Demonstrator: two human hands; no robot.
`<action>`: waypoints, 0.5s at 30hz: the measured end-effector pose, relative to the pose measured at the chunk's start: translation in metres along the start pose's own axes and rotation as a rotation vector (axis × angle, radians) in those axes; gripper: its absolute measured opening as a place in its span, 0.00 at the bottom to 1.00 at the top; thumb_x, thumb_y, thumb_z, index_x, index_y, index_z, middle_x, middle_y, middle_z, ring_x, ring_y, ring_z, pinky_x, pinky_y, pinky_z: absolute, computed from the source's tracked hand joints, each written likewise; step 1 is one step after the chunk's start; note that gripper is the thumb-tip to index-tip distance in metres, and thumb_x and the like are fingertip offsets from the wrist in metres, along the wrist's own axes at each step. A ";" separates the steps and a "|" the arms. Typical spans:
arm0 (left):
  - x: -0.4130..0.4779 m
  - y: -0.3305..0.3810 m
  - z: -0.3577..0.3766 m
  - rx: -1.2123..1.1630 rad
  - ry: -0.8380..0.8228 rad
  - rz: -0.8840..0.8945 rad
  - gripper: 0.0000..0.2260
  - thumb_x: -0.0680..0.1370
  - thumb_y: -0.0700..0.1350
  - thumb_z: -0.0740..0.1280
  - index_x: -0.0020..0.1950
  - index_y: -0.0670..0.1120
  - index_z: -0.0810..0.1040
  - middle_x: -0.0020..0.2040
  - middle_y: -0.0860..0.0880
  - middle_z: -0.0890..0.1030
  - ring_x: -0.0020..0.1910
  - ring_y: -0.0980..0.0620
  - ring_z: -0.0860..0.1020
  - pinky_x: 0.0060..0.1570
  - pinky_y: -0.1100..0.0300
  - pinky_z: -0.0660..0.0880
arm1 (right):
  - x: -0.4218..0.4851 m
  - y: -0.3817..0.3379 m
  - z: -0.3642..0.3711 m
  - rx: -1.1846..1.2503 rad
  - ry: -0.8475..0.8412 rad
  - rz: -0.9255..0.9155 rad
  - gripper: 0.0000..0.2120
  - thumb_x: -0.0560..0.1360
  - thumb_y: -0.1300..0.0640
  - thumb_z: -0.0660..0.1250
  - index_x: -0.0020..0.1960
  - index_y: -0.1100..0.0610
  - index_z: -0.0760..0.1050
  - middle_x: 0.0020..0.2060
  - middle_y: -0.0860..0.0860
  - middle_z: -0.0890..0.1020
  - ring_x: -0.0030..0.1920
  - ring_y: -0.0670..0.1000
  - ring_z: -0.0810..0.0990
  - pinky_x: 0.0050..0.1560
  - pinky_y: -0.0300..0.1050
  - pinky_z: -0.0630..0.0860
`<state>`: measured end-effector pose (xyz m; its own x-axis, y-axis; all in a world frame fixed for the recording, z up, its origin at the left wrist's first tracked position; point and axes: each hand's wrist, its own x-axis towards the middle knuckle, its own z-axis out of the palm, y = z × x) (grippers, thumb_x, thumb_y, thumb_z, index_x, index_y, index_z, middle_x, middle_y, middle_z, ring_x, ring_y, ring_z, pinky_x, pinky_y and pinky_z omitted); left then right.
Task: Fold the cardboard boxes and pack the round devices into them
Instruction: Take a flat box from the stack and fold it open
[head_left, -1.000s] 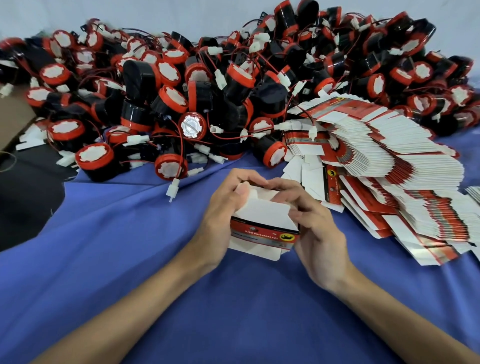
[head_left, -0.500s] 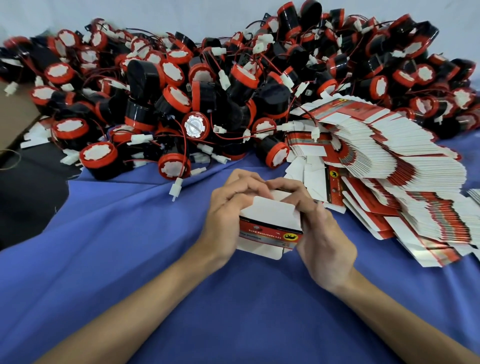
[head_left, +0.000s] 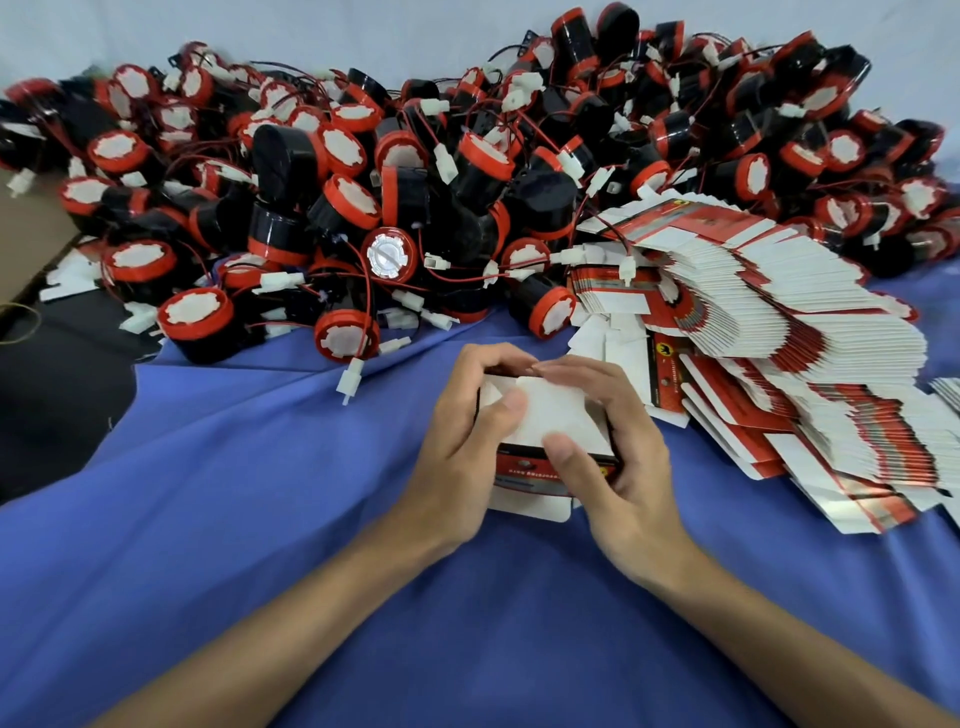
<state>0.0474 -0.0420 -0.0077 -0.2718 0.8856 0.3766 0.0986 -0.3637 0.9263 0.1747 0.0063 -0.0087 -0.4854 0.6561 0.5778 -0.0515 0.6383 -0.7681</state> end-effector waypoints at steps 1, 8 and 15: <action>0.000 0.000 0.000 -0.003 0.012 0.004 0.10 0.75 0.50 0.59 0.54 0.50 0.72 0.49 0.58 0.77 0.47 0.59 0.77 0.45 0.68 0.72 | 0.000 0.000 -0.001 -0.024 -0.020 -0.006 0.15 0.75 0.54 0.62 0.60 0.57 0.71 0.58 0.55 0.74 0.60 0.48 0.75 0.57 0.37 0.71; 0.002 -0.002 -0.001 0.117 0.095 0.092 0.05 0.77 0.47 0.58 0.47 0.49 0.72 0.47 0.52 0.75 0.46 0.59 0.74 0.48 0.69 0.69 | 0.004 0.003 -0.005 -0.284 -0.072 -0.056 0.21 0.77 0.47 0.62 0.60 0.62 0.76 0.59 0.54 0.72 0.62 0.42 0.71 0.62 0.32 0.66; 0.005 -0.005 0.000 0.223 0.132 0.100 0.11 0.75 0.51 0.58 0.37 0.46 0.67 0.46 0.51 0.75 0.45 0.58 0.74 0.47 0.67 0.69 | 0.005 0.005 -0.008 -0.263 -0.049 -0.063 0.17 0.74 0.51 0.64 0.52 0.63 0.81 0.52 0.51 0.74 0.57 0.50 0.76 0.58 0.38 0.71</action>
<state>0.0458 -0.0363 -0.0104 -0.3711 0.7979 0.4751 0.3355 -0.3618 0.8698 0.1787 0.0155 -0.0072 -0.5302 0.5959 0.6032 0.1425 0.7639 -0.6294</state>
